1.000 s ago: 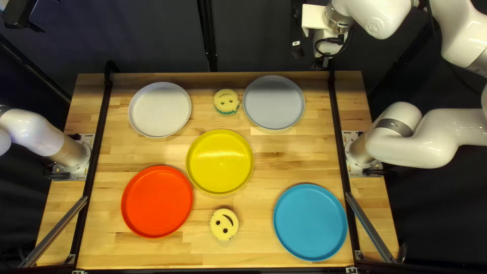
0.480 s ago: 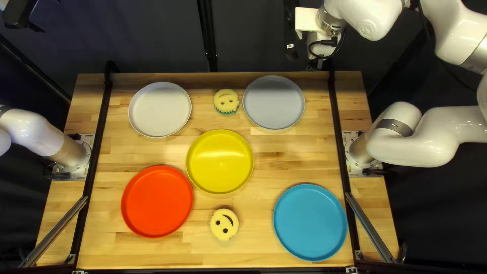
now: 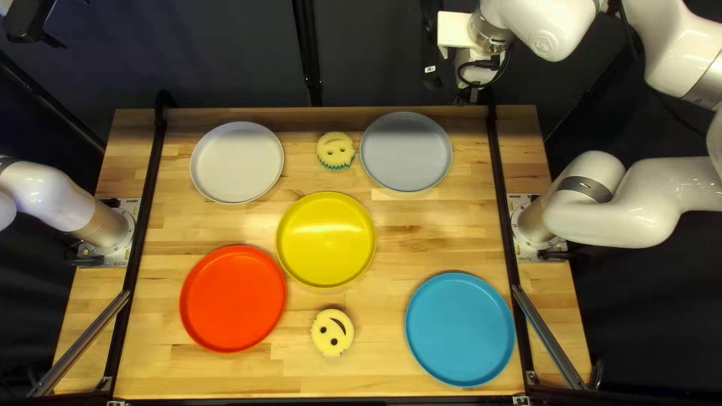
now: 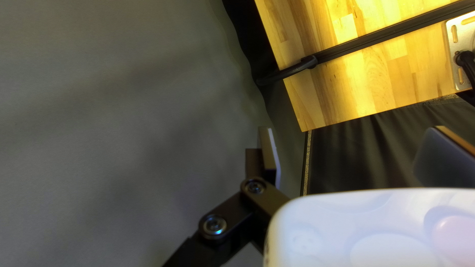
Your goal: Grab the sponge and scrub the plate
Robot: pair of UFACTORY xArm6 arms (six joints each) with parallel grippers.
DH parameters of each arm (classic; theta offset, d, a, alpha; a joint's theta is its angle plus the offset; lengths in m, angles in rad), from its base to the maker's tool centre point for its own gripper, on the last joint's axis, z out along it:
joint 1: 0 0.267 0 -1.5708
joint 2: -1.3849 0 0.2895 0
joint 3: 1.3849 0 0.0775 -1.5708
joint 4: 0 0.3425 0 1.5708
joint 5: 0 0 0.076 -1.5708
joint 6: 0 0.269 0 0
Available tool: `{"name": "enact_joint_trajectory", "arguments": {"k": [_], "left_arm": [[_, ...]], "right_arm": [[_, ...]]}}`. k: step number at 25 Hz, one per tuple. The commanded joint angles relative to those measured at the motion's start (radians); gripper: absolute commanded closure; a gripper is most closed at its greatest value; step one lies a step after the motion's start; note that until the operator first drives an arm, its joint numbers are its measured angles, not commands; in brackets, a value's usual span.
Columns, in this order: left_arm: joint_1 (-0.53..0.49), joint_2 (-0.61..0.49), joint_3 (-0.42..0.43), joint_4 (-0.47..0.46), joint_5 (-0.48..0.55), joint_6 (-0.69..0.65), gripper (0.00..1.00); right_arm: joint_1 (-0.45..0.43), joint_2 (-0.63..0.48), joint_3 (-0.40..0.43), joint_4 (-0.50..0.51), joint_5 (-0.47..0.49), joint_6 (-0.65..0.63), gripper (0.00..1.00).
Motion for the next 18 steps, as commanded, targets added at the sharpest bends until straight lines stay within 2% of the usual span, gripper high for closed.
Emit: {"name": "enact_joint_trajectory", "arguments": {"k": [1,7,10,15,18], "left_arm": [[0.000,0.000,0.000,0.000,0.000,0.000,0.00],[0.000,0.000,0.000,0.000,0.000,0.000,0.00],[0.000,0.000,0.000,0.000,0.000,0.000,0.00],[0.000,0.000,0.000,0.000,0.000,0.000,0.00],[0.000,0.000,0.000,0.000,0.000,0.000,0.00]], "right_arm": [[0.087,0.075,0.005,-0.033,-0.093,0.070,0.00],[0.162,0.249,-0.016,-0.072,-0.267,0.117,0.00],[0.169,0.324,-0.037,-0.073,-0.332,0.090,0.00],[0.183,0.404,-0.078,-0.057,-0.387,0.034,0.00],[0.192,0.423,-0.097,-0.033,-0.380,-0.011,0.00]]}}
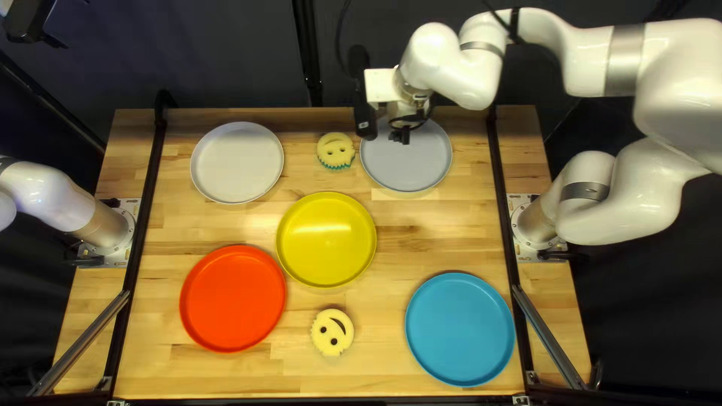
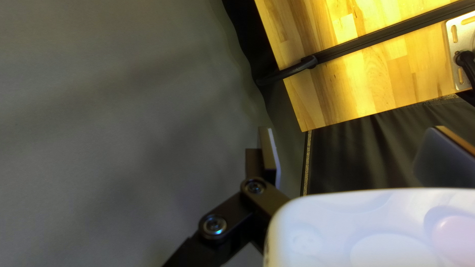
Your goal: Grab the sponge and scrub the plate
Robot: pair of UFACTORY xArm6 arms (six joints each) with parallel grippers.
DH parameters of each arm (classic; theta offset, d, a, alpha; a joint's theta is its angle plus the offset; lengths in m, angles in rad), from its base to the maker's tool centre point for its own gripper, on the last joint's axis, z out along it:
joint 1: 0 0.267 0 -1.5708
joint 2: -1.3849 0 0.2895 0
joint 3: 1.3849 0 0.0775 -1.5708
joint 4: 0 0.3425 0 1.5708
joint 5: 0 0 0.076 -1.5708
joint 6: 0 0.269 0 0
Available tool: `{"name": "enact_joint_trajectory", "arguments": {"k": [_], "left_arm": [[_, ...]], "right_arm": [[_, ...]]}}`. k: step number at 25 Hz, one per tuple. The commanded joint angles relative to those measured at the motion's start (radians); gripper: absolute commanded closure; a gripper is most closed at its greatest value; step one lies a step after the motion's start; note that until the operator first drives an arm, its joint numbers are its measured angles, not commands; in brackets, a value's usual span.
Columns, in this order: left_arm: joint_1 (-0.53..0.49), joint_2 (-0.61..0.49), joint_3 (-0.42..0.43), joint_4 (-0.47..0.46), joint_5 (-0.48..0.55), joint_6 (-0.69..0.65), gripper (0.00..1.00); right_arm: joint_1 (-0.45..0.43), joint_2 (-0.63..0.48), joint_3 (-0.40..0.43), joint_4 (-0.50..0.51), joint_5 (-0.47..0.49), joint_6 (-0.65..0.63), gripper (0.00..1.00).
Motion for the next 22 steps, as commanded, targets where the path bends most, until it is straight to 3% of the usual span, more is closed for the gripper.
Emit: {"name": "enact_joint_trajectory", "arguments": {"k": [1,10,13,15,22], "left_arm": [[0.000,0.000,0.000,0.000,0.000,0.000,0.00],[0.000,0.000,0.000,0.000,0.000,0.000,0.00],[0.000,0.000,0.000,0.000,0.000,0.000,0.00],[0.000,0.000,0.000,0.000,0.000,0.000,0.00],[0.000,0.000,0.000,0.000,0.000,0.000,0.00]], "right_arm": [[0.010,0.024,-0.023,0.024,-0.002,-0.047,0.00],[0.019,0.022,-0.011,0.001,-0.009,-0.024,0.00],[0.037,0.070,-0.002,-0.039,-0.058,0.019,0.00],[0.043,0.127,0.006,-0.038,-0.132,0.011,0.00],[0.049,0.278,-0.030,-0.066,-0.264,-0.026,0.00]]}}
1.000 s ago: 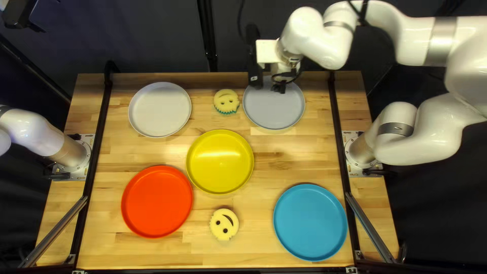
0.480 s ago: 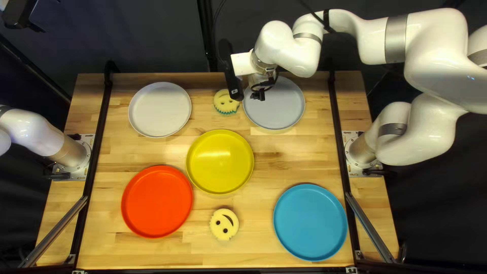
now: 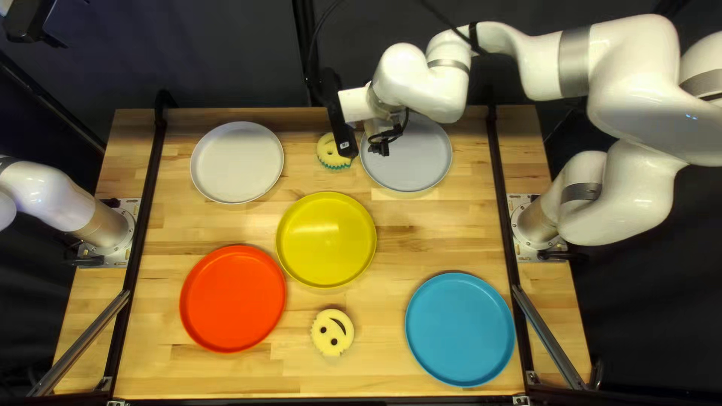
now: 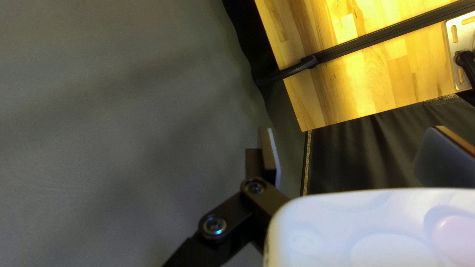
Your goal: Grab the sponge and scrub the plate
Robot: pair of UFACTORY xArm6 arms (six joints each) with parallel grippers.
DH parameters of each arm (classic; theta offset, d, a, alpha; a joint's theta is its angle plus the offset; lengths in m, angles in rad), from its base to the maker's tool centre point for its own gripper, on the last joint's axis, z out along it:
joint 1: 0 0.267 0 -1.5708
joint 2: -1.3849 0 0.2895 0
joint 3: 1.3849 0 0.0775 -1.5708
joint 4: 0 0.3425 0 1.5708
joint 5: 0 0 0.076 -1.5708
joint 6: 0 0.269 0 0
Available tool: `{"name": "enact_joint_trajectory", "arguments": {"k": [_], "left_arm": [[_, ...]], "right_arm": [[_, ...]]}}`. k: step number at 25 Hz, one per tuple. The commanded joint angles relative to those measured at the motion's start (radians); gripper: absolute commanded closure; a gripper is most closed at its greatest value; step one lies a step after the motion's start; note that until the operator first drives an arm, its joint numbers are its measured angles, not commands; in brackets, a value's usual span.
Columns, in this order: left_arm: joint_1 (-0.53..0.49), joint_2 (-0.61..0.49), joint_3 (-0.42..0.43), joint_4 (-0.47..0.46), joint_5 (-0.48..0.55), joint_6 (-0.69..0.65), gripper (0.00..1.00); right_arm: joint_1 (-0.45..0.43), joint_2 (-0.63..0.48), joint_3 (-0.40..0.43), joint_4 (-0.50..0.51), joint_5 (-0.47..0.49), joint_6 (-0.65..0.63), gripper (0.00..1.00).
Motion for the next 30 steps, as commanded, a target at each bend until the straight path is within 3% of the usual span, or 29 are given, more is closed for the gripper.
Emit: {"name": "enact_joint_trajectory", "arguments": {"k": [1,8,16,30], "left_arm": [[0.000,0.000,0.000,0.000,0.000,0.000,0.00],[0.000,0.000,0.000,0.000,0.000,0.000,0.00],[0.000,0.000,0.000,0.000,0.000,0.000,0.00],[0.000,0.000,0.000,0.000,0.000,0.000,0.00]], "right_arm": [[-0.004,0.086,-0.021,-0.026,-0.079,-0.028,0.00],[-0.021,0.199,-0.069,0.008,-0.150,-0.133,0.00],[-0.020,0.261,-0.087,0.003,-0.185,-0.163,0.00],[-0.016,0.358,-0.093,-0.243,-0.225,0.074,0.00]]}}
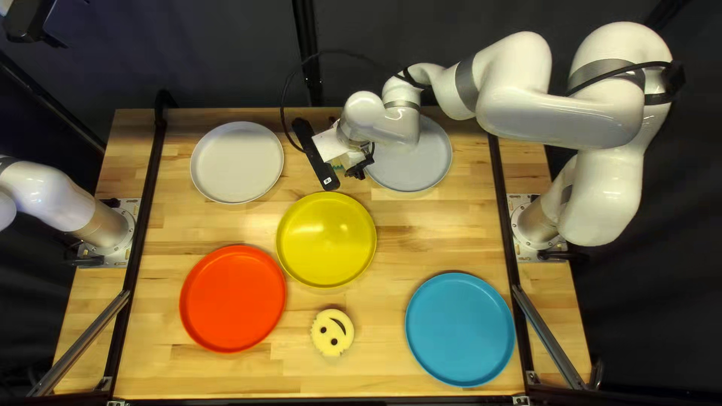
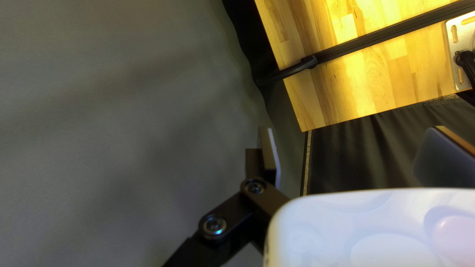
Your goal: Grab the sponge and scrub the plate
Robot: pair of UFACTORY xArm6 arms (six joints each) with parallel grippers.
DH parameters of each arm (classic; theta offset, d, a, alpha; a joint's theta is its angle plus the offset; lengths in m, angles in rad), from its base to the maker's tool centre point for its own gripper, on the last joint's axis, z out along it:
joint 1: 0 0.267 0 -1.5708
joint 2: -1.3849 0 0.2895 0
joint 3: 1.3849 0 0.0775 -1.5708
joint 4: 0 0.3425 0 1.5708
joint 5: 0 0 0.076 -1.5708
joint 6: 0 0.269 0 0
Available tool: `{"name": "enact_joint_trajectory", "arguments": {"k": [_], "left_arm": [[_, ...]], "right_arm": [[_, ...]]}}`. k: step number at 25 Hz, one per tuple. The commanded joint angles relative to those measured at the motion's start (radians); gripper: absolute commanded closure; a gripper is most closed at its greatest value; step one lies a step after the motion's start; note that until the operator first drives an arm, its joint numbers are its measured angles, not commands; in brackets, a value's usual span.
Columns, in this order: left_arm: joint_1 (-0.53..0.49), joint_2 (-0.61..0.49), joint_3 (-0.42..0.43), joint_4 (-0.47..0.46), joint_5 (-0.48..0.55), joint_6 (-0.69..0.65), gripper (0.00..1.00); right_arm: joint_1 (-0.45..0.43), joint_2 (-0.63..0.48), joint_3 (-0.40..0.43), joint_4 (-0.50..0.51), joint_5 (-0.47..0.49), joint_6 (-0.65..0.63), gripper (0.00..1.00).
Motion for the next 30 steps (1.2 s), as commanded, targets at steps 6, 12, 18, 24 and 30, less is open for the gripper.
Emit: {"name": "enact_joint_trajectory", "arguments": {"k": [6,12,18,24,30], "left_arm": [[0.000,0.000,0.000,0.000,0.000,0.000,0.00],[0.000,0.000,0.000,0.000,0.000,0.000,0.00],[0.000,0.000,0.000,0.000,0.000,0.000,0.00],[0.000,0.000,0.000,0.000,0.000,0.000,0.00],[0.000,0.000,0.000,0.000,0.000,0.000,0.00]], "right_arm": [[-0.009,0.033,-0.032,-0.024,0.028,0.021,0.00],[-0.019,0.019,-0.043,0.000,0.055,-0.014,0.00],[-0.021,0.025,-0.059,0.007,0.064,-0.025,0.46],[-0.017,0.037,-0.064,0.011,0.057,-0.027,0.92],[-0.016,0.046,-0.073,0.016,0.057,-0.035,1.00]]}}
